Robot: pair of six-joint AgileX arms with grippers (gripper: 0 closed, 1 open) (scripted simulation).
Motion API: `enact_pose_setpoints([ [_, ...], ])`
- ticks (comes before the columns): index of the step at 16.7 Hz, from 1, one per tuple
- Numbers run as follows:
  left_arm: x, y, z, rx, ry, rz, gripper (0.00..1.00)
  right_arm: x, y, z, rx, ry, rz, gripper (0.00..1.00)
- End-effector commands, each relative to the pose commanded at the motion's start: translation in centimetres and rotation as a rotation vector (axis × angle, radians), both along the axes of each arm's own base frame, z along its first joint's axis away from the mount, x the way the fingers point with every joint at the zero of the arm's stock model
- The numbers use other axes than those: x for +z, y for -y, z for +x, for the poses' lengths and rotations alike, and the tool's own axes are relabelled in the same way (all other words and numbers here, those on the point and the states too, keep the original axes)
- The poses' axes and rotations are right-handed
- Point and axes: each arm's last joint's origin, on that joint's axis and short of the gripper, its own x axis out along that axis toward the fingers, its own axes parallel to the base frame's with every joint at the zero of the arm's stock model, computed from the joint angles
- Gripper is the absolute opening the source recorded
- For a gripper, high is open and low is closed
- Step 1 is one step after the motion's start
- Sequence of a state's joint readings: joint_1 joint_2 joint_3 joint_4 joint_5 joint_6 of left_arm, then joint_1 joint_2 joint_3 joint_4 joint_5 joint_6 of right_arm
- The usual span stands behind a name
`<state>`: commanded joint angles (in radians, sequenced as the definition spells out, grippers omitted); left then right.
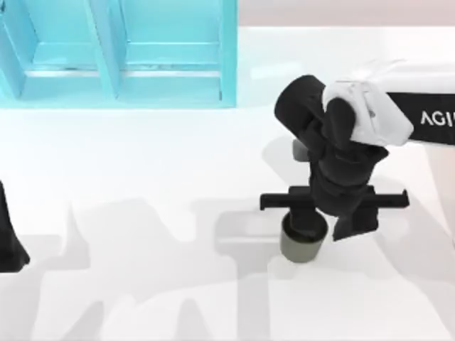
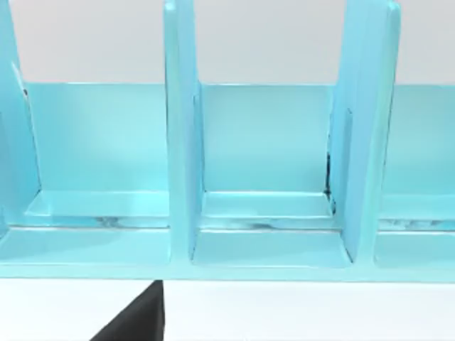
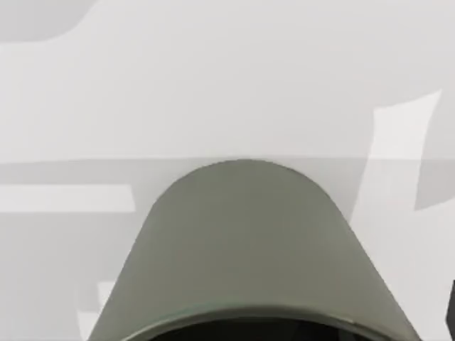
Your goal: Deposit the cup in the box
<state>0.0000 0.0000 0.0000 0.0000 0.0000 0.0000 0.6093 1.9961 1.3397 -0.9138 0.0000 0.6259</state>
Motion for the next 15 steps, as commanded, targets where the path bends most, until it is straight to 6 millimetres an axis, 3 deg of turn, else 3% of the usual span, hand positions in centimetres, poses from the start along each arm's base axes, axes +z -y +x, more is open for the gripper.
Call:
enact_pose_setpoints([
  [2, 0.00, 0.00, 0.00, 0.000, 0.000, 0.000, 1.00, 0.00, 0.00, 0.00, 0.000, 0.000, 0.000, 0.02],
  [3, 0.00, 0.00, 0.00, 0.000, 0.000, 0.000, 1.00, 0.00, 0.00, 0.00, 0.000, 0.000, 0.000, 0.00],
  [12, 0.00, 0.00, 0.00, 0.000, 0.000, 0.000, 1.00, 0.06, 0.04, 0.04, -0.002, 0.001, 0.001, 0.00],
  [15, 0.00, 0.00, 0.00, 0.000, 0.000, 0.000, 1.00, 0.89, 0.15, 0.55, 0.023, 0.013, 0.003, 0.00],
])
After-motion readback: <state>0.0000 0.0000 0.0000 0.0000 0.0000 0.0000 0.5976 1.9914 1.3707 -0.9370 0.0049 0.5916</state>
